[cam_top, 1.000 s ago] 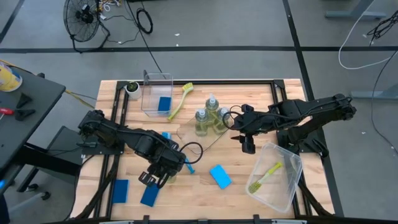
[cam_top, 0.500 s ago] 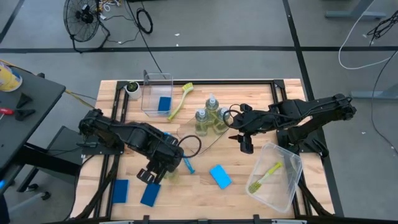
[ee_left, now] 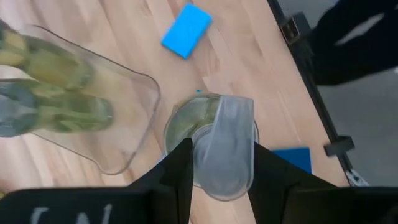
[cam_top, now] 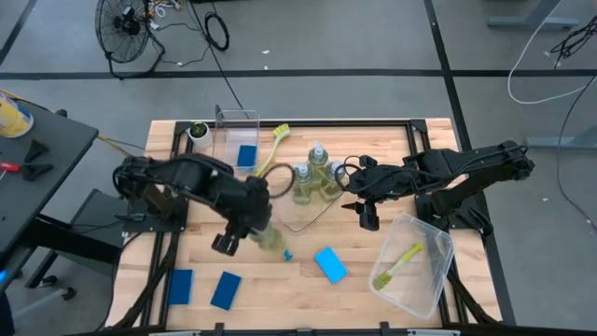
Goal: Pick & Place Kitchen Sink Supplies
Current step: Put the dishwashing liquid bottle into the bottom transparent bin
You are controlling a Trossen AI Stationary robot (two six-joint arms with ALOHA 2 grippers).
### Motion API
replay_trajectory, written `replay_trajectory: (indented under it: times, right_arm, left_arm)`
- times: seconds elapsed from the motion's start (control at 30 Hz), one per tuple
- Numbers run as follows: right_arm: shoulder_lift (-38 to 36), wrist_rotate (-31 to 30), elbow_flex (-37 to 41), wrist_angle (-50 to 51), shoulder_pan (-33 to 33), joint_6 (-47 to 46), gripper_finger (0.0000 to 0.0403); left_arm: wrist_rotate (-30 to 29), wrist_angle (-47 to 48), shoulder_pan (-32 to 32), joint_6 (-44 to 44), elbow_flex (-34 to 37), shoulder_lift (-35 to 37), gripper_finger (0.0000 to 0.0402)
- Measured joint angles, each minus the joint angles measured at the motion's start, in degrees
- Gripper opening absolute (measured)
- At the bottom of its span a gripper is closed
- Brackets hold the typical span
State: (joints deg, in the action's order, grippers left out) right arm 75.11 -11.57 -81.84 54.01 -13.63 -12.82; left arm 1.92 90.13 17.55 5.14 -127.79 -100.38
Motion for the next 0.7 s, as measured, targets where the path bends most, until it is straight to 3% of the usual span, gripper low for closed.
replay_trajectory:
  times: [0.23, 0.7]
  right_arm:
    - [0.00, 0.00, 0.00, 0.01, 0.00, 0.02, 0.0214]
    - [0.00, 0.00, 0.00, 0.03, 0.00, 0.33, 0.0214]
  left_arm:
    - [0.60, -0.29, -4.95, 3.47, -4.51, 0.14, 0.0118]
    - [1.31, -11.45, -15.87, 12.05, -4.74, -1.33, 0.0118]
